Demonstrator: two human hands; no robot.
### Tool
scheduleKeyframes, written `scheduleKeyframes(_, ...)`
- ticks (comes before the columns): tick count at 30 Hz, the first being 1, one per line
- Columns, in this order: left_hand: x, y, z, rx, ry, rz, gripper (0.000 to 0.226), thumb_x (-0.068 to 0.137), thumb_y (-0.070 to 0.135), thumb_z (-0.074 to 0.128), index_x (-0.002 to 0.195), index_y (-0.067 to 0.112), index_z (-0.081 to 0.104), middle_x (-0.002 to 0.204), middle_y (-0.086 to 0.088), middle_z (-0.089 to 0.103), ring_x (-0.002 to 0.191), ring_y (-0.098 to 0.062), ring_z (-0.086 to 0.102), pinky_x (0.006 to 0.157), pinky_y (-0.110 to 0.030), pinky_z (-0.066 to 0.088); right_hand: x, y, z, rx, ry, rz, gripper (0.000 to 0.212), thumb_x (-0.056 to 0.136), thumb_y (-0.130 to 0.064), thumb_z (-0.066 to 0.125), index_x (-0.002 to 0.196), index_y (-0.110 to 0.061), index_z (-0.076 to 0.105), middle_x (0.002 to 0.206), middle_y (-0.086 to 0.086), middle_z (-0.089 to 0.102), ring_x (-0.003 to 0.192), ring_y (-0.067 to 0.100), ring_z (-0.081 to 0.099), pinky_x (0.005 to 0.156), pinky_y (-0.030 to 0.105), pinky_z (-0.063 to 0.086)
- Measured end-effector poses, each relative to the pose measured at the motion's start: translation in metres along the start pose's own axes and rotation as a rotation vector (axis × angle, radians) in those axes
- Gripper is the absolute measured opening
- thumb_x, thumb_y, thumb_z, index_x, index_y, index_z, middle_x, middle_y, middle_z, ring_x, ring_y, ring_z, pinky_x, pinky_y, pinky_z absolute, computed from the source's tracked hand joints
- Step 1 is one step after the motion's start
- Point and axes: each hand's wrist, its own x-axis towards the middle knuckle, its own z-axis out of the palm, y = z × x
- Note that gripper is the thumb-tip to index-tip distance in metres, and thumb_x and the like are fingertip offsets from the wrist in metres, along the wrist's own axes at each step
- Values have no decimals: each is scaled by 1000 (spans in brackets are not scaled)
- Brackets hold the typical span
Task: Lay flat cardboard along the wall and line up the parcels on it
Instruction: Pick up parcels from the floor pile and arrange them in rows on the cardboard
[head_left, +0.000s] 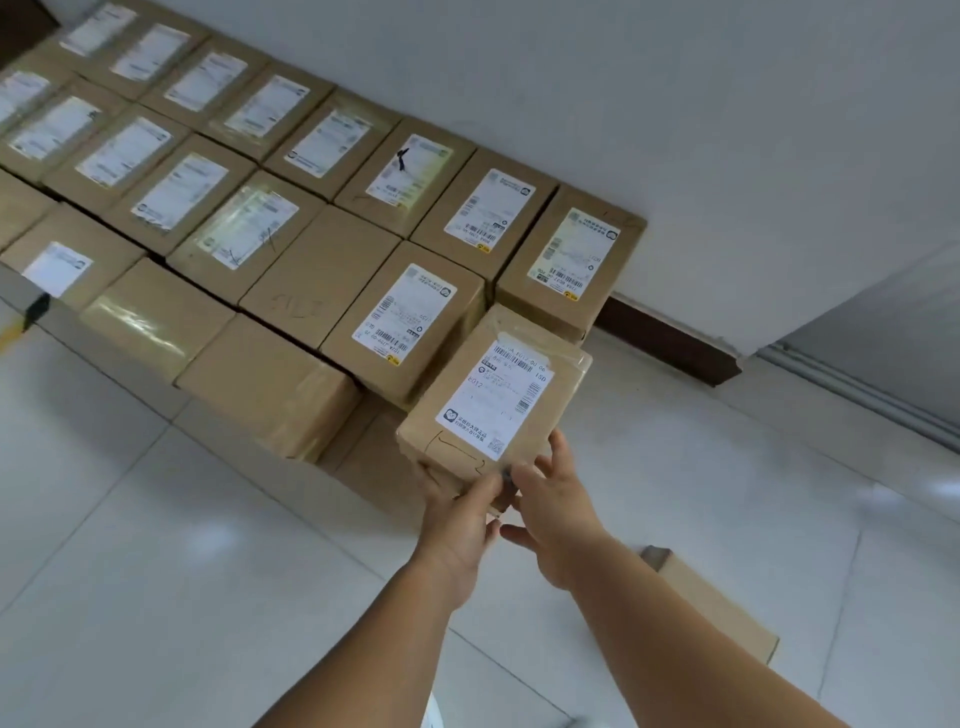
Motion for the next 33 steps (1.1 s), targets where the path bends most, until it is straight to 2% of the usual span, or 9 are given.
scheduleKeyframes(4, 32, 4, -7, 122, -32, -117, 95, 73, 52, 65, 145, 51, 3, 135, 7, 56, 119, -20, 57, 104, -43, 42, 27, 2, 23, -71, -13, -18, 54, 95, -9, 41, 131, -49, 40, 126, -10, 59, 112, 16, 60, 97, 41, 51)
scheduleKeyframes(8, 56, 12, -6, 127, -13, -164, 98, 80, 39, 66, 146, 46, -6, 125, 10, 61, 108, -14, 63, 102, -37, 46, 42, -2, 27, -98, 25, -86, 54, 95, -5, 37, 115, -55, 39, 122, -5, 63, 112, 19, 59, 87, 25, 46)
scheduleKeyframes(12, 65, 13, -5, 153, -15, -172, 105, 83, 30, 64, 145, 39, -20, 120, 5, 65, 107, -14, 64, 101, -36, 47, 52, -4, 22, -86, 6, -79, 70, 94, -7, 40, 146, -48, 18, 135, -9, 55, 123, 19, 51, 96, 28, 40)
scheduleKeyframes(17, 46, -9, 4, 219, 170, -201, 84, 89, 39, 56, 148, 43, -4, 143, 7, 47, 129, -20, 46, 106, -40, 35, 40, 6, 0, 22, 103, -75, 65, 97, -18, 45, 149, -44, 17, 125, -30, 46, 115, 15, 48, 93, 27, 32)
scheduleKeyframes(20, 18, -33, 26, 381, 181, -180, 67, 95, 32, 50, 150, 31, 12, 145, 4, 44, 128, -22, 44, 94, -37, 34, 26, 30, -35, 55, 216, -19, 64, 99, -23, 44, 151, -42, 12, 147, -7, 38, 104, -2, 16, 89, 26, 30)
scheduleKeyframes(21, 10, -41, 35, 430, 138, -163, 65, 96, 31, 50, 150, 31, 15, 145, 5, 44, 126, -20, 45, 91, -35, 33, 22, 41, -49, 59, 246, 1, 64, 100, -24, 45, 151, -41, 11, 149, -5, 36, 90, 3, 32, 89, 26, 29)
scheduleKeyframes(23, 1, -61, 53, 520, 50, -148, 64, 96, 32, 50, 150, 32, 17, 145, 6, 43, 119, -16, 46, 87, -32, 32, 16, 69, -82, 53, 311, 33, 65, 99, -25, 46, 152, -37, 10, 152, -5, 30, 109, 12, 45, 92, 25, 28)
scheduleKeyframes(26, 2, -94, 80, 639, -48, -149, 64, 94, 33, 52, 149, 31, 20, 144, 4, 43, 117, -14, 47, 87, -28, 33, 13, 114, -131, 60, 431, 68, 70, 97, -25, 52, 153, -33, 11, 157, -5, 21, 140, 16, 30, 109, 30, 27)
scheduleKeyframes(33, 35, -179, 134, 824, -247, -175, 65, 95, 37, 50, 151, 33, 16, 153, 6, 31, 135, -17, 38, 99, -30, 31, 31, 211, -230, 102, 594, 233, 79, 95, -30, 56, 154, -27, 5, 160, 0, 13, 144, 24, 23, 113, 39, 23)
